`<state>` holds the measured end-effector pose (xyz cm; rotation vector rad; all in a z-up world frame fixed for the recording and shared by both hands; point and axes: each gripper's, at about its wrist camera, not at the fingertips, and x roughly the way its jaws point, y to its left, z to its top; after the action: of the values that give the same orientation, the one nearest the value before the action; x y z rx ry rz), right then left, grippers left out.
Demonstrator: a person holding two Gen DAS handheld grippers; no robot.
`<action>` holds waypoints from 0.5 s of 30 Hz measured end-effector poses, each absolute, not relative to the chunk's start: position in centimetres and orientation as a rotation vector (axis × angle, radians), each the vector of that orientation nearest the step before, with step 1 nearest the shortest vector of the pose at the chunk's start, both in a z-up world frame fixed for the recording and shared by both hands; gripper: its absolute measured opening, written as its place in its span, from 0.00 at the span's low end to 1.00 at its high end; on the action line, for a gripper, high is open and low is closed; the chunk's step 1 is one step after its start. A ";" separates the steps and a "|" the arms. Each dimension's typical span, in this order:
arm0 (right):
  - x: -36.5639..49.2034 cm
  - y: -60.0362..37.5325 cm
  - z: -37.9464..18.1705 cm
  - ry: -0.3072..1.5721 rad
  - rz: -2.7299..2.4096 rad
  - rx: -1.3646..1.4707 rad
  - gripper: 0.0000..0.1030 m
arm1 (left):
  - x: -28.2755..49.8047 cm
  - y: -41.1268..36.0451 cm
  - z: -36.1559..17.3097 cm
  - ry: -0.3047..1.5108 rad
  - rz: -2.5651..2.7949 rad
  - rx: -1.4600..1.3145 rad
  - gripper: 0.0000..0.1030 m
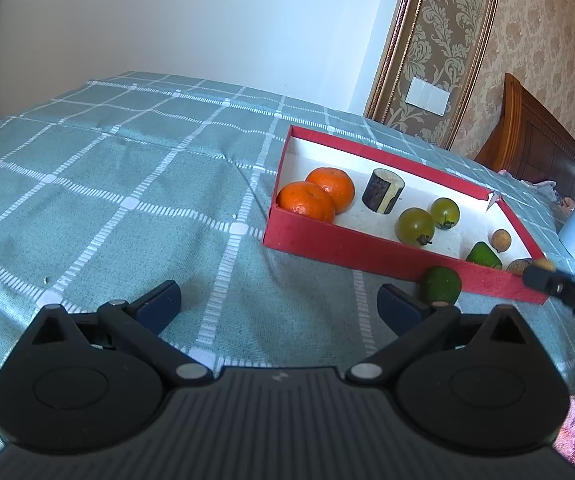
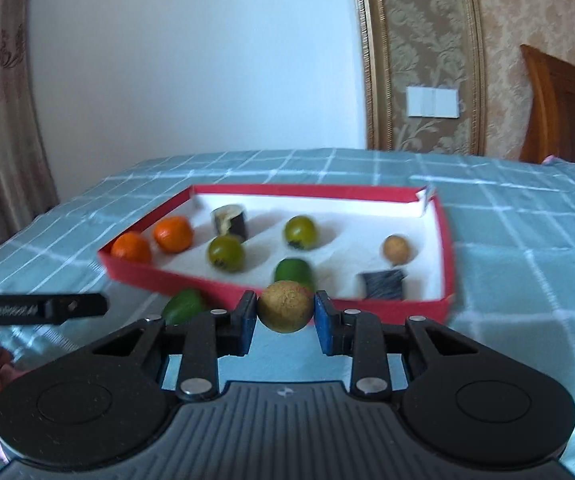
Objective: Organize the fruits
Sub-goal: 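Close the right gripper on the tan round fruit and lift it, then carry the tan round fruit into the tray and open the right gripper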
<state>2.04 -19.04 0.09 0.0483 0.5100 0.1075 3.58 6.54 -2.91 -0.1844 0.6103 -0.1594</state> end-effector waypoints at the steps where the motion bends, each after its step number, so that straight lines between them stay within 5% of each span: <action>1: 2.3 -19.3 0.3 0.506 0.094 0.050 0.29 | 3.6 6.6 -2.9 0.610 -0.160 -0.185 1.00; 15: 11.0 -20.6 0.2 0.534 -0.035 -0.048 0.29 | 3.6 6.6 -2.9 0.610 -0.160 -0.186 1.00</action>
<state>10.99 -20.62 0.25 -0.0480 0.5343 -0.0353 3.57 6.57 -2.90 -0.1858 0.6100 -0.1600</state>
